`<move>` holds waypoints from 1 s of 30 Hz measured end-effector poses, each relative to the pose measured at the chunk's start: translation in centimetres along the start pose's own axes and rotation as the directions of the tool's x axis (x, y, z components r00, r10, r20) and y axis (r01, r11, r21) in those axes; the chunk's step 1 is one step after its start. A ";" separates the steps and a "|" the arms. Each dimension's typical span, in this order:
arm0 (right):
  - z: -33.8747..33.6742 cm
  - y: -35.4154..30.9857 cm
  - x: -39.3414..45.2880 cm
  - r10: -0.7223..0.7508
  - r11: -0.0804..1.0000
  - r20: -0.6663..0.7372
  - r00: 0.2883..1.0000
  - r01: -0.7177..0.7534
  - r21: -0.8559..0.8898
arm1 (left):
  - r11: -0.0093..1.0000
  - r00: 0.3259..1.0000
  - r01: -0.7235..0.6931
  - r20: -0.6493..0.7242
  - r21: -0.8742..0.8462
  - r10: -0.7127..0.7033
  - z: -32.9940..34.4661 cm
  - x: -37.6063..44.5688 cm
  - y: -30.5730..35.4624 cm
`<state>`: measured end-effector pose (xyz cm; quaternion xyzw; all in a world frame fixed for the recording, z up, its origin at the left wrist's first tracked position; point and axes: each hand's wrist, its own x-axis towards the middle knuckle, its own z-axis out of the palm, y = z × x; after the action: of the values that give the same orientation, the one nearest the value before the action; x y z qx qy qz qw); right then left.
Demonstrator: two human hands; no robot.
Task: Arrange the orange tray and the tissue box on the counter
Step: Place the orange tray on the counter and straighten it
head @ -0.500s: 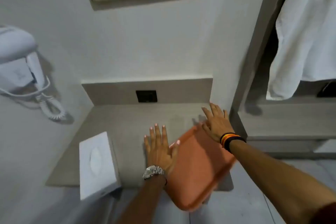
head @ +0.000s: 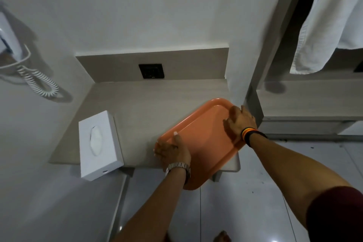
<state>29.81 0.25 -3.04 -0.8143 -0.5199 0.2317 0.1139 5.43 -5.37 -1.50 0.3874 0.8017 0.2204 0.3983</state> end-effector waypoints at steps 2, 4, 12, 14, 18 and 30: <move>-0.3 0.0 0.3 0.037 0.997 -0.012 0.999 -0.036 0.072 | 0.998 0.999 0.048 -0.019 -0.033 -0.049 -0.5 0.4 0.6; -0.5 -0.2 0.4 0.065 0.987 -0.021 0.998 -0.061 0.147 | 0.990 0.993 0.110 -0.031 -0.089 -0.114 -1.0 1.0 1.1; -0.9 -4.1 1.6 0.165 0.885 -0.015 0.986 -0.142 0.443 | 0.988 0.982 0.012 -0.184 -0.154 -0.041 -5.4 7.4 4.0; -0.7 -5.6 1.8 0.179 0.854 -0.018 0.984 -0.147 0.499 | 0.986 0.976 0.020 -0.209 -0.166 -0.055 -6.7 10.2 5.4; 0.1 -8.4 2.7 0.222 0.782 -0.017 0.975 -0.167 0.601 | 0.991 0.977 -0.045 -0.214 -0.125 0.018 -8.6 15.9 7.8; 5.9 -15.8 7.5 0.365 0.676 -0.044 0.930 -0.233 0.699 | 0.988 0.984 -0.154 -0.091 -0.017 0.152 -10.6 31.7 11.4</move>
<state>16.98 13.46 -3.40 -0.8062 -0.2445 0.3472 0.4120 -10.23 26.30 -2.63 0.4326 0.7840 0.2771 0.3484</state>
